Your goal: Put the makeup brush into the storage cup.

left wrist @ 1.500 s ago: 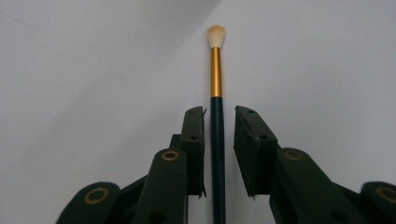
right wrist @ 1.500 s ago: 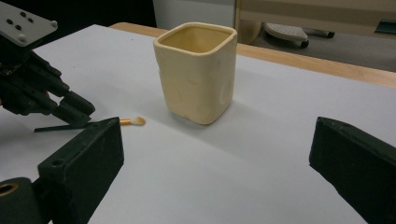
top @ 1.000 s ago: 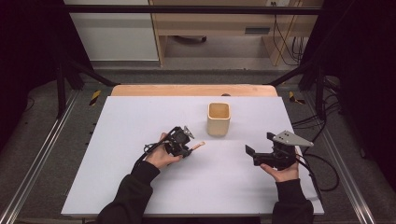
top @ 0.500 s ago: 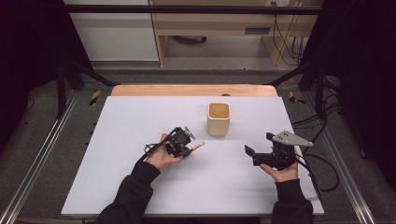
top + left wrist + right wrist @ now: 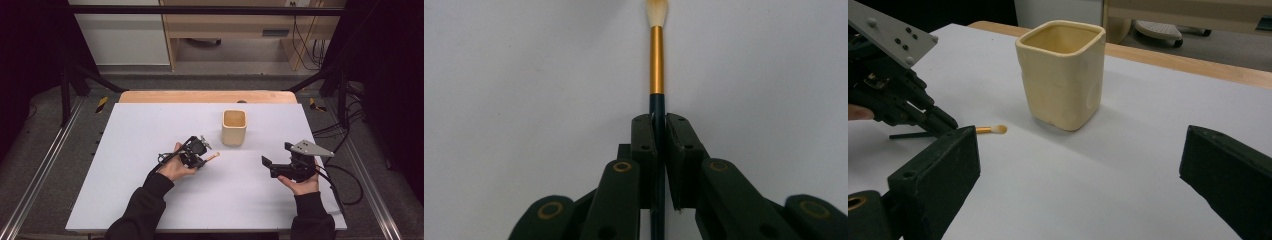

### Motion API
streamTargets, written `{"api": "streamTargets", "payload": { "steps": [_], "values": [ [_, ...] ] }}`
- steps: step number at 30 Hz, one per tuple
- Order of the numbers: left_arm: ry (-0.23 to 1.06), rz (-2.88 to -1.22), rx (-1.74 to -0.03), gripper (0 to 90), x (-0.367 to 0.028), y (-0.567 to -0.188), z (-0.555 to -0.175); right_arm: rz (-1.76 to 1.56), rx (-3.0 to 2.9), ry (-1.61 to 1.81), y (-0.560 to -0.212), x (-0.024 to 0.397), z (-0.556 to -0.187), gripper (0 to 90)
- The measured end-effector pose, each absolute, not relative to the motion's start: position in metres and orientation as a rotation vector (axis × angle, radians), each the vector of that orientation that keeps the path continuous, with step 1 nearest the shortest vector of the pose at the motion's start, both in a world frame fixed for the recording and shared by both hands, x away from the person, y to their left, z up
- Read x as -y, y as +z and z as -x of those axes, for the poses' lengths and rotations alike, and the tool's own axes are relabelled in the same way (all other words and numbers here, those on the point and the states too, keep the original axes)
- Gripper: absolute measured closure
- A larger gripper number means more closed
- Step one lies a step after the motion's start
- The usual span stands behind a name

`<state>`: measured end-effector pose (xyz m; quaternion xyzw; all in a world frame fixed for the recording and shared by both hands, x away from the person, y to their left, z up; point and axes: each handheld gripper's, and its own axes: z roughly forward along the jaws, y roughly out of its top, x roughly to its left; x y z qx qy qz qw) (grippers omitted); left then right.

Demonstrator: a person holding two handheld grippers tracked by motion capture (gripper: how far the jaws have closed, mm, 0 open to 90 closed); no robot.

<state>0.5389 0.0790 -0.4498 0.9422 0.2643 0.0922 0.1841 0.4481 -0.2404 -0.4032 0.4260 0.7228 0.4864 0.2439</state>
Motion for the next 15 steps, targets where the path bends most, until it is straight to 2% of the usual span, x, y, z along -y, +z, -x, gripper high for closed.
{"api": "streamTargets", "payload": {
  "steps": [8,15],
  "values": [
    [0.271,-2.636,-0.718,82.7,-0.08,-0.445,-0.537,-1.163,-1.976,1.328,-0.403,0.24,-0.448,3.2],
    [0.292,-2.545,-0.699,82.7,-0.089,-0.429,-0.526,-1.168,-1.972,1.33,-0.402,0.24,-0.447,3.3]
  ]
}}
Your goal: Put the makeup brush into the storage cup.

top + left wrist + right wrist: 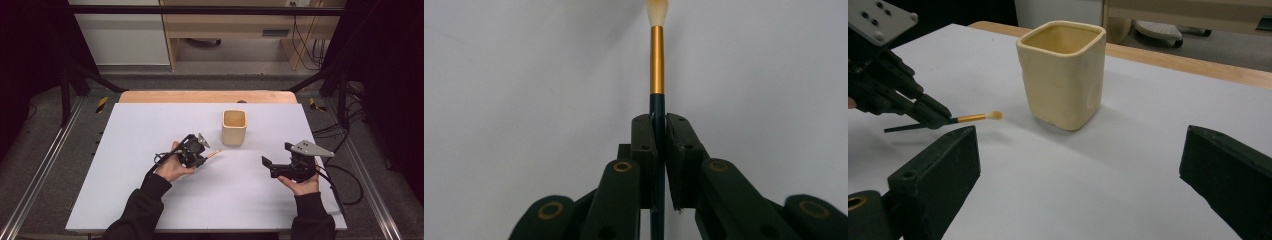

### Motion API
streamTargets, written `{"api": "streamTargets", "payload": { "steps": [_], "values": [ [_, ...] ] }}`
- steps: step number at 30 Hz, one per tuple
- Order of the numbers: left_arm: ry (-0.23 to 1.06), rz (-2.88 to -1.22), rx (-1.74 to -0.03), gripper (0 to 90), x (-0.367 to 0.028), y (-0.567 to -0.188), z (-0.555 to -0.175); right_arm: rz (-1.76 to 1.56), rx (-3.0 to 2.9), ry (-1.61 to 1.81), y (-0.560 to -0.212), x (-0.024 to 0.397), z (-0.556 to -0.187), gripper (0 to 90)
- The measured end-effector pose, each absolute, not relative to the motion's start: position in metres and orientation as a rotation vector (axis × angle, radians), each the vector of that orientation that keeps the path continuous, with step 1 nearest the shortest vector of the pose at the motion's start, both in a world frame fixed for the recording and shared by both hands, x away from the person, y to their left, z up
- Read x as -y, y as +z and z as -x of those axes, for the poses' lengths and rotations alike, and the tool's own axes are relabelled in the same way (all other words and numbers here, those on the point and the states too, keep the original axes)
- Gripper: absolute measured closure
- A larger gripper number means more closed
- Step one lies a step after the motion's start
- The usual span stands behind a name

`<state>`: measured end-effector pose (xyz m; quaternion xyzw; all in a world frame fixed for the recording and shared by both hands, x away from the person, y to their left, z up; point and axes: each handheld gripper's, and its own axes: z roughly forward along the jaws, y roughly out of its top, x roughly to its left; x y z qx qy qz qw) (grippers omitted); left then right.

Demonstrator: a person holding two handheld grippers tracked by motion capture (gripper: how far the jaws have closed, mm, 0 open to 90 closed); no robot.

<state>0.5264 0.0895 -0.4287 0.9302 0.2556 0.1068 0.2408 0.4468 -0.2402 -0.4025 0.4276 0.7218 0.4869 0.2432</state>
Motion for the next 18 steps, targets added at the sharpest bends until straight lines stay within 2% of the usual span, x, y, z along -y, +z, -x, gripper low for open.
{"api": "streamTargets", "payload": {
  "steps": [18],
  "values": [
    [0.319,-2.289,-0.738,82.7,-0.121,-0.413,-0.495,-1.159,-1.967,1.34,-0.402,0.235,-0.446,3.9]
  ]
}}
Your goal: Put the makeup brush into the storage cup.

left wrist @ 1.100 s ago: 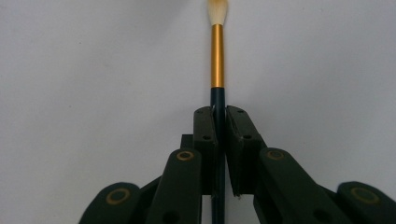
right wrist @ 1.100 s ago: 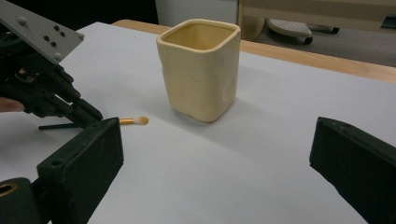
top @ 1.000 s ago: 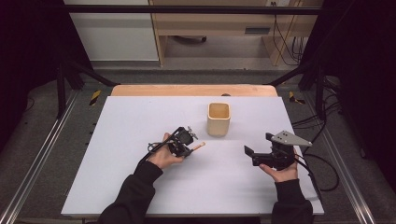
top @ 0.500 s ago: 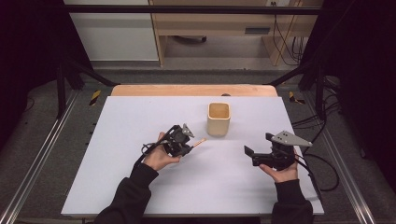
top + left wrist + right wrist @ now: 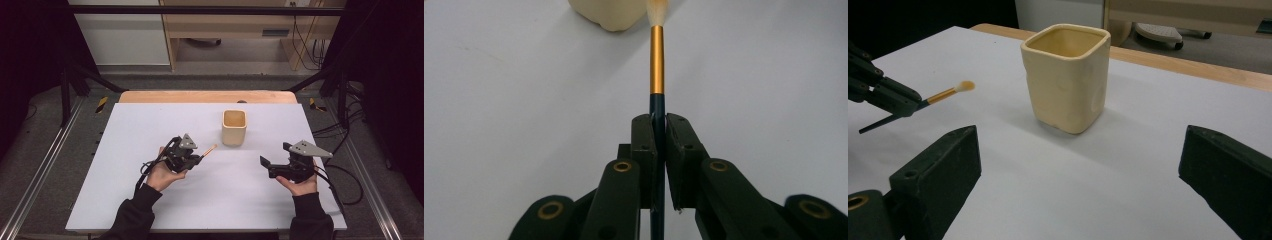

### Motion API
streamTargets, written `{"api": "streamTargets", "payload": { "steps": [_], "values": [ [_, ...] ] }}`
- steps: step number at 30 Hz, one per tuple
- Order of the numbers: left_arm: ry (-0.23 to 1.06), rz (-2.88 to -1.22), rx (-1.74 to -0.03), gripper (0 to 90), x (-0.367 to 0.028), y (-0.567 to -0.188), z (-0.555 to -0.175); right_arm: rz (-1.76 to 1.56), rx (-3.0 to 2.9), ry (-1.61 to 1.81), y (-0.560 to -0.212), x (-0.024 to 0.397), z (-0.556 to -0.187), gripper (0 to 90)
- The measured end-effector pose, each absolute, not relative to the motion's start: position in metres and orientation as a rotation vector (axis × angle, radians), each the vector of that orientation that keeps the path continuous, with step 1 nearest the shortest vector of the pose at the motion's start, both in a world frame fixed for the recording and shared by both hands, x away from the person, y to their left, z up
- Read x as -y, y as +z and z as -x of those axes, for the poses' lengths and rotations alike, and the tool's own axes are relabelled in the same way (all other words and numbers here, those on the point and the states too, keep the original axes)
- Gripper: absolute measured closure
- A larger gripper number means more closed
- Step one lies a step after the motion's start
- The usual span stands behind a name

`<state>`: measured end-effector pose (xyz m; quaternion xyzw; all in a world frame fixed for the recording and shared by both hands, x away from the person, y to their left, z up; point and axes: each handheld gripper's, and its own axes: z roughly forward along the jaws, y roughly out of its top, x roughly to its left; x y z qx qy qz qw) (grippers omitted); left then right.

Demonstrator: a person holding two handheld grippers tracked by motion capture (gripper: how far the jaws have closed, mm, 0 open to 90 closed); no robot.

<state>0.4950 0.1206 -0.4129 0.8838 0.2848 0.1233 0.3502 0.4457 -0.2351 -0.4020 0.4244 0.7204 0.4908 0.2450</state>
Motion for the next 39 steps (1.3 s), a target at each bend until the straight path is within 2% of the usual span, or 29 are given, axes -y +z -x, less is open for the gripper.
{"api": "streamTargets", "payload": {
  "steps": [15,39],
  "values": [
    [0.38,-2.088,-0.785,82.7,-0.143,-0.41,-0.472,-1.167,-1.962,1.342,-0.402,0.228,-0.445,4.7],
    [0.446,-1.933,-0.82,82.7,-0.152,-0.411,-0.451,-1.125,-1.965,1.433,-0.396,0.202,-0.439,5.4]
  ]
}}
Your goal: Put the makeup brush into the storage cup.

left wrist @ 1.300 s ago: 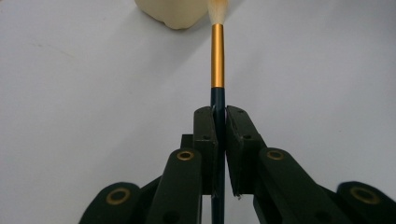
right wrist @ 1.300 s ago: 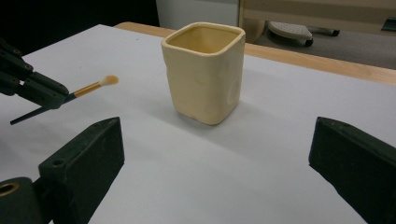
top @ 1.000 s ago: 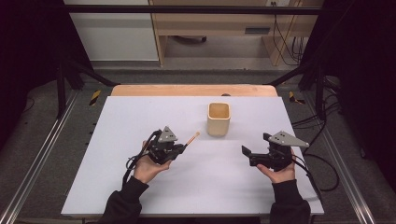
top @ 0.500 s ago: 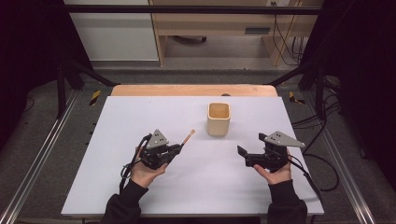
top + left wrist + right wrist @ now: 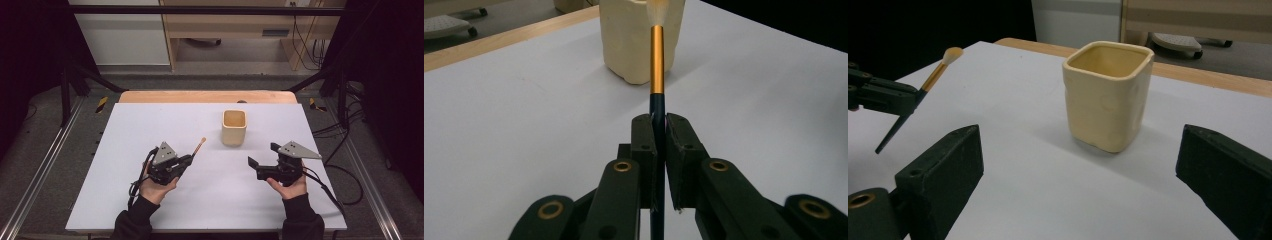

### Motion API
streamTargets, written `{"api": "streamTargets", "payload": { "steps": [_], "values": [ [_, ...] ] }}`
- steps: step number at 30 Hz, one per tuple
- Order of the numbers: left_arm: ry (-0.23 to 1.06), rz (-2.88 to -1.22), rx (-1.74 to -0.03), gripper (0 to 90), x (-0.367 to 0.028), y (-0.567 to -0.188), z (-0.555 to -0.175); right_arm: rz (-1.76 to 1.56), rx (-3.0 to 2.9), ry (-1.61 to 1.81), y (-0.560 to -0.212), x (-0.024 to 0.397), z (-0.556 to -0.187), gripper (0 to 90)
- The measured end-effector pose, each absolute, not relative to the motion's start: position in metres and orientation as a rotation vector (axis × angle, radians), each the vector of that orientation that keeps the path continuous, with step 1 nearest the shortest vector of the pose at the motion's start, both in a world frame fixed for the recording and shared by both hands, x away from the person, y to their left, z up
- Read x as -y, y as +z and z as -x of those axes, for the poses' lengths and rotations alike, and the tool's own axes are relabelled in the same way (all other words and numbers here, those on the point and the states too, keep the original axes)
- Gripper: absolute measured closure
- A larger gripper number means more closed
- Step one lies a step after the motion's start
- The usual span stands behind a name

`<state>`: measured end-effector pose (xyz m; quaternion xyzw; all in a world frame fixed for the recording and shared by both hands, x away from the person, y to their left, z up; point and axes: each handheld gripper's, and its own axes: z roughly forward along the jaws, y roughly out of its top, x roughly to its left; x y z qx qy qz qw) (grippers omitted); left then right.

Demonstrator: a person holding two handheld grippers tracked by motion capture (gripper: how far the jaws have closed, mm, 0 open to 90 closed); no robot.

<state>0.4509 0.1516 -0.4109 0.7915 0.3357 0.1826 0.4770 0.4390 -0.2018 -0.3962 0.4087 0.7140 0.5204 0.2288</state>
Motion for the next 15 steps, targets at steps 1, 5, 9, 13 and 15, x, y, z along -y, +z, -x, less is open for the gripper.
{"api": "streamTargets", "payload": {
  "steps": [1,5,9,13,15],
  "values": [
    [0.444,-1.928,-0.823,82.7,-0.152,-0.411,-0.451,-1.125,-1.965,1.444,-0.396,0.2,-0.439,5.5],
    [0.457,-1.906,-0.828,82.7,-0.152,-0.41,-0.449,-1.112,-1.968,1.463,-0.396,0.196,-0.438,6.4],
    [0.475,-1.893,-0.831,82.7,-0.152,-0.41,-0.448,-1.112,-1.958,1.488,-0.394,0.192,-0.438,7.3],
    [0.491,-1.878,-0.834,82.6,-0.151,-0.411,-0.447,-1.1,-1.955,1.506,-0.391,0.189,-0.438,8.1],
    [0.5,-1.869,-0.834,82.7,-0.152,-0.41,-0.447,-1.108,-1.952,1.521,-0.39,0.187,-0.439,8.5]
  ]
}}
